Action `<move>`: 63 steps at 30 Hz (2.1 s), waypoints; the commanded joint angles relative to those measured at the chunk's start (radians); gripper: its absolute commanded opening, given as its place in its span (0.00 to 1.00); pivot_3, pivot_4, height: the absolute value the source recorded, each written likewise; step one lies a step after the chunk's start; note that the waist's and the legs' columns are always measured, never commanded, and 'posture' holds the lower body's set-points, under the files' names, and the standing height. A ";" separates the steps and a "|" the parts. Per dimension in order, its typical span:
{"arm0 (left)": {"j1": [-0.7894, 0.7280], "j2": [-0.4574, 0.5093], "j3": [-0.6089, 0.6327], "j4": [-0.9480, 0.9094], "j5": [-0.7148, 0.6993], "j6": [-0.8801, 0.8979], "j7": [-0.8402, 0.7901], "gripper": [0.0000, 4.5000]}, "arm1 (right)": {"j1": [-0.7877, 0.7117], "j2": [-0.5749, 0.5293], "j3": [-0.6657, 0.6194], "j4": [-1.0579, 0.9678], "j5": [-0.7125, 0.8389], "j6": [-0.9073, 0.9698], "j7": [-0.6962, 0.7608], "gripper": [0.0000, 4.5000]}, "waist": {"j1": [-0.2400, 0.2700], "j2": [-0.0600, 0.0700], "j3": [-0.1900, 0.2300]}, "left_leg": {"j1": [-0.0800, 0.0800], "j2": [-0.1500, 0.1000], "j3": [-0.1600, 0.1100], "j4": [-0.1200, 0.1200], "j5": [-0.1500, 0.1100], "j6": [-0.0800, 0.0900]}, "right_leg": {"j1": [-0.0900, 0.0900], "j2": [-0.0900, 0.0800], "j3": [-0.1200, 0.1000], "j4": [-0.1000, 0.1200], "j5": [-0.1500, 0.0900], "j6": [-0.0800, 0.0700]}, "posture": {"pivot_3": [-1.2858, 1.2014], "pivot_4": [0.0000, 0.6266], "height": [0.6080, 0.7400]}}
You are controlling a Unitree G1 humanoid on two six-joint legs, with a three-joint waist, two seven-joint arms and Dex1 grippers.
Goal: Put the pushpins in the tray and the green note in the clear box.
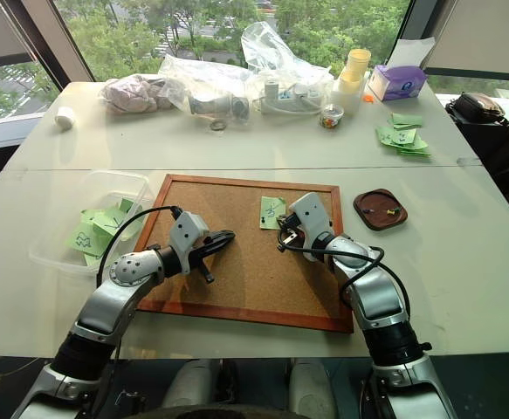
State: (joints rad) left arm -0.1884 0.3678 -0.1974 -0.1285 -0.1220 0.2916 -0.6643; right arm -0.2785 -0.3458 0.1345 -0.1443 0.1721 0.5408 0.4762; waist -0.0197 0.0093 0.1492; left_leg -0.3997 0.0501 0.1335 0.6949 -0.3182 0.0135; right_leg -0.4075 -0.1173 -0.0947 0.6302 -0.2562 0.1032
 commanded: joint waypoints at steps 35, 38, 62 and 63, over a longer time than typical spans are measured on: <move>0.019 -0.053 -0.030 0.082 0.020 0.013 0.028 0.00 | -0.050 -0.056 -0.539 0.212 0.185 0.026 -0.239 0.01 | 0.010 0.002 -0.001 | 0.000 -0.001 -0.001 0.000 -0.001 0.003 | 0.001 -0.001 0.000 0.000 0.000 0.000 | 0.52 0.24 1.00; 0.018 -0.054 -0.031 0.083 0.021 0.012 0.029 0.00 | -0.052 -0.060 -0.537 0.217 0.184 0.025 -0.236 0.01 | 0.010 0.002 -0.001 | 0.000 -0.001 -0.001 0.000 -0.001 0.003 | 0.002 -0.001 0.000 0.000 0.000 0.000 | 0.52 0.24 1.00; 0.019 -0.060 -0.037 0.091 0.022 0.000 0.023 0.00 | -0.032 -0.114 -0.465 0.037 0.208 0.076 -0.157 0.99 | 0.012 0.003 -0.002 | 0.000 -0.001 -0.001 0.000 -0.003 0.005 | 0.002 -0.002 0.000 0.000 0.000 0.000 | 0.52 0.24 1.00; 0.019 -0.061 -0.038 0.092 0.022 0.000 0.023 0.00 | -0.026 -0.116 -0.437 0.016 0.212 0.084 -0.133 0.99 | 0.012 0.003 -0.002 | 0.000 -0.001 -0.001 0.000 -0.003 0.006 | 0.002 -0.002 0.000 0.000 0.000 0.000 | 0.52 0.24 1.00</move>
State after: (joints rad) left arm -0.1931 0.3140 -0.2007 -0.0854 -0.1194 0.2714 -0.6466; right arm -0.3069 -0.4517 -0.3371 -0.0551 0.3699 0.6213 0.3038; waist -0.0082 0.0125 0.1473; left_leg -0.3996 0.0489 0.1320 0.6951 -0.3220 0.0202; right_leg -0.4055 -0.1190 -0.0948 0.6302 -0.2561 0.1033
